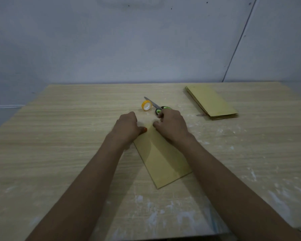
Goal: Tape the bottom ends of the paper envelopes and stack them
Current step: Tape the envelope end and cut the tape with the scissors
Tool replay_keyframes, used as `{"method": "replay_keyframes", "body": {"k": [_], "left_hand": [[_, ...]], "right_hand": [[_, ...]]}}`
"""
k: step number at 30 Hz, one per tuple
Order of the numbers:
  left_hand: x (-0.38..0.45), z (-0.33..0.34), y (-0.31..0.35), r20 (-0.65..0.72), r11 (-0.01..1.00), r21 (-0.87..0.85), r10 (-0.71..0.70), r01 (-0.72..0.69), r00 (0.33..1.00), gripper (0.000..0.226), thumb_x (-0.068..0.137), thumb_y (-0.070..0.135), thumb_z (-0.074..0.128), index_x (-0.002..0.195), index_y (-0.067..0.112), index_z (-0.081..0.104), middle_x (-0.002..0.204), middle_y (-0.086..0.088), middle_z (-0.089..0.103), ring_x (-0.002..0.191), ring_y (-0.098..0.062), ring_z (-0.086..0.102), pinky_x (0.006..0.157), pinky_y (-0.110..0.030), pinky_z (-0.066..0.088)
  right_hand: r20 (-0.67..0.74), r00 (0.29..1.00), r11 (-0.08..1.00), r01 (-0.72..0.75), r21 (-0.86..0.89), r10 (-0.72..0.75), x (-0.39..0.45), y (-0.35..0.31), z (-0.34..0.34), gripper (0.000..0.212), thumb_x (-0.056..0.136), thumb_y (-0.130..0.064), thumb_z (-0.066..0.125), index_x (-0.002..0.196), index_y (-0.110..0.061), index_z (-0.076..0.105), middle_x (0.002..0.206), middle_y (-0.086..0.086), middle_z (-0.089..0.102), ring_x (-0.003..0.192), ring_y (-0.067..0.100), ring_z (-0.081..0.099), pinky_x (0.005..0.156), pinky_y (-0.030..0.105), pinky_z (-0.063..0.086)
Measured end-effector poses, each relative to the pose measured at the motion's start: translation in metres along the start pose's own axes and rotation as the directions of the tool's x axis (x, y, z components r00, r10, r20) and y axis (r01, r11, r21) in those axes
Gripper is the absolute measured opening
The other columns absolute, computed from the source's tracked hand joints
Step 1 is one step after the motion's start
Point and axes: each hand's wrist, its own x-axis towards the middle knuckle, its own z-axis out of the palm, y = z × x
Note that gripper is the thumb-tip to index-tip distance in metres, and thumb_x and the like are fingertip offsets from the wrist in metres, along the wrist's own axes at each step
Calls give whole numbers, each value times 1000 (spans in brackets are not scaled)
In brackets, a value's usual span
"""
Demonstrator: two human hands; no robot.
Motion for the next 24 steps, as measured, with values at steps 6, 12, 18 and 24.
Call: {"method": "replay_keyframes", "body": {"k": [6,12,18,24], "left_hand": [[3,-9,-5,176,952,-288,-53,103,983,24,90,30,72,82,8,70,76,-5,64,73,-21,58,64,-28,44],[4,-19,-22,135,808,-583,-12,89,991,23,95,20,66,73,14,62,71,-3,60,70,-19,54,65,-28,44],[8,-15,-32,31,742,-669,76,-36,997,19,94,21,67,76,15,63,68,-1,58,60,-10,51,60,-25,42],[6,-15,-29,-3,725,-686,95,-71,995,16,95,19,66,80,12,63,62,2,54,49,-2,47,48,-17,39]], "right_hand": [[-13,999,988,-36,148,39,-3,0,2,31,79,-24,69,108,-15,62,106,2,57,98,19,56,81,34,49],[-153,981,914,-51,403,122,-2,-4,5,12,89,-12,59,93,-13,70,92,3,67,83,15,60,69,26,43],[-285,955,880,62,472,86,-1,-9,4,20,88,-9,61,94,-16,78,91,7,70,82,15,63,76,25,50],[-439,899,898,189,398,6,-1,-11,1,17,82,-14,65,92,-15,79,85,4,63,71,15,62,68,31,52]]}}
